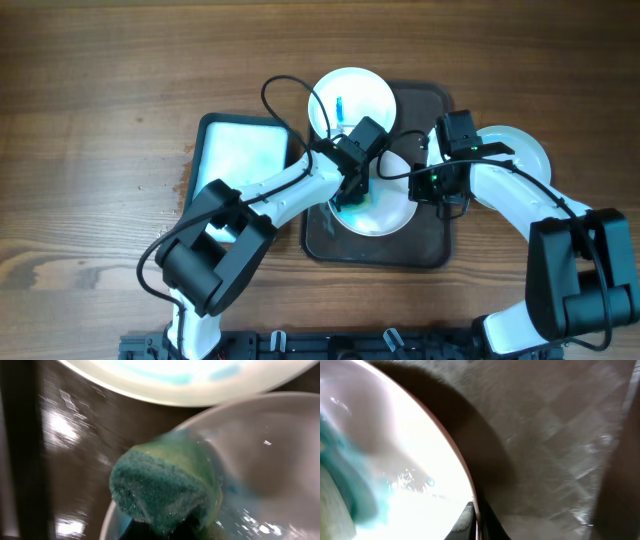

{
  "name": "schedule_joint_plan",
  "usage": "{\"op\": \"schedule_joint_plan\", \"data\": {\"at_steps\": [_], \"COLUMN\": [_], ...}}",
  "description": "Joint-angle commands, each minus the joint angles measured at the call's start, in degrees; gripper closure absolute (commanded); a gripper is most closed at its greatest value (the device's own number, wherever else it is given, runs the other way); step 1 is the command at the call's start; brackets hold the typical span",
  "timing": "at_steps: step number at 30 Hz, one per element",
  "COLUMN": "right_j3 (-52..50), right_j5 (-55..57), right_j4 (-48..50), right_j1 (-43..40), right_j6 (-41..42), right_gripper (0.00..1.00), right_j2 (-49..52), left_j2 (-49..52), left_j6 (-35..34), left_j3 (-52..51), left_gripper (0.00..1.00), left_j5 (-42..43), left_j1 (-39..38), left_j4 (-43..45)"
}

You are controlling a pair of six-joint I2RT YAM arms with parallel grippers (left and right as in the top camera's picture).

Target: Clean dirty plates on tray and stack at the side

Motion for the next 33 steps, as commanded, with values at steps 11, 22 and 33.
{"op": "schedule_joint_plan", "data": {"at_steps": [11, 22, 33], "right_j3": [-1.9, -1.9, -1.9], "right_j5": [2.3, 2.3, 2.3], "right_j4": [-1.0, -1.6, -1.7], "right_j1": [-0.1, -0.1, -0.1], "right_j6": [-0.4, -0.7, -0.8], "right_gripper": [0.96, 0.96, 0.96], "right_j2": [1.3, 1.3, 1.3], "left_j2": [8.5, 7.3, -3.6], "left_j6": [-2.6, 4.9, 5.2], "left_j3": [-1.1, -1.1, -1.0], "left_gripper": [0.96, 0.96, 0.96], "left_j5": [30.2, 18.4, 15.8], "left_j1": [-3.1, 3.9, 9.0], "left_j4": [17.1, 0.0, -4.7]}}
